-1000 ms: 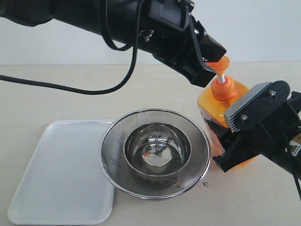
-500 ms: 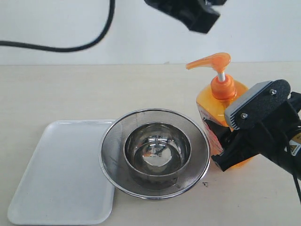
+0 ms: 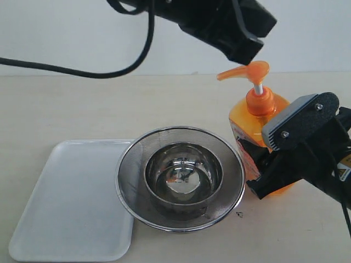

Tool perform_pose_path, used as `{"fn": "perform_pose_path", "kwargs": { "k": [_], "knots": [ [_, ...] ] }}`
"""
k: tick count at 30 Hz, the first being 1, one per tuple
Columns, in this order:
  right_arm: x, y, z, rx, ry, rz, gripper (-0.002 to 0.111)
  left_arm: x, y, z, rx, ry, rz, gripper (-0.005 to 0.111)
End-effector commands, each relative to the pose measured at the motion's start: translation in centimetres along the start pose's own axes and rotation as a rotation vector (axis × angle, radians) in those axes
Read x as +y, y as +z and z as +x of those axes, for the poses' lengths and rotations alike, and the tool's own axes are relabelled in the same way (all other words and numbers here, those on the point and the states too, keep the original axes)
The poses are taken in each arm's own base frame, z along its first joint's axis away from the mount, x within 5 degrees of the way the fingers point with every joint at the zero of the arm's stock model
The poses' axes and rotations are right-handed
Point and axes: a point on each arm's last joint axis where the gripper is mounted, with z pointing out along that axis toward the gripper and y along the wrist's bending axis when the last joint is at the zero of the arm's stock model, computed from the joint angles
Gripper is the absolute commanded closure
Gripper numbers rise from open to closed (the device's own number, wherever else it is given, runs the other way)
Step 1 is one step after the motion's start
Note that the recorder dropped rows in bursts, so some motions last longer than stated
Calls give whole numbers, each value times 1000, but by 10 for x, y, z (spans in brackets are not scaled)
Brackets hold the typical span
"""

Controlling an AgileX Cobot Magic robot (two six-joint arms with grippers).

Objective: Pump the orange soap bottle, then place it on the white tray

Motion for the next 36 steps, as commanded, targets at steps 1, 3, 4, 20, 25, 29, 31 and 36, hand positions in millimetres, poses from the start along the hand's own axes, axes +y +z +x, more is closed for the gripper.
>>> {"fn": "perform_pose_path", "kwargs": {
  "k": [1,3,4,20,25,29,31,36],
  "knots": [
    [1,0,0,4,4,-9,109,-3,12,9,47,-30,49,102],
    [1,0,0,4,4,-9,109,-3,15,12,63,-32,62,102],
    [1,0,0,4,4,-9,109,-3,15,13,67,-33,67,102],
    [0,0,-1,-1,4,-6,109,3,16,18,109,-17,-4,102],
    [0,0,-1,-1,4,-6,109,3,16,18,110,-17,-2,102],
    [0,0,-1,-1,4,-6,109,2,16,18,110,-22,3,102],
    [0,0,-1,-1,4,-6,109,1,17,19,122,-24,17,102],
    [1,0,0,2,4,-8,109,0,28,31,176,-35,60,102]
  ]
}}
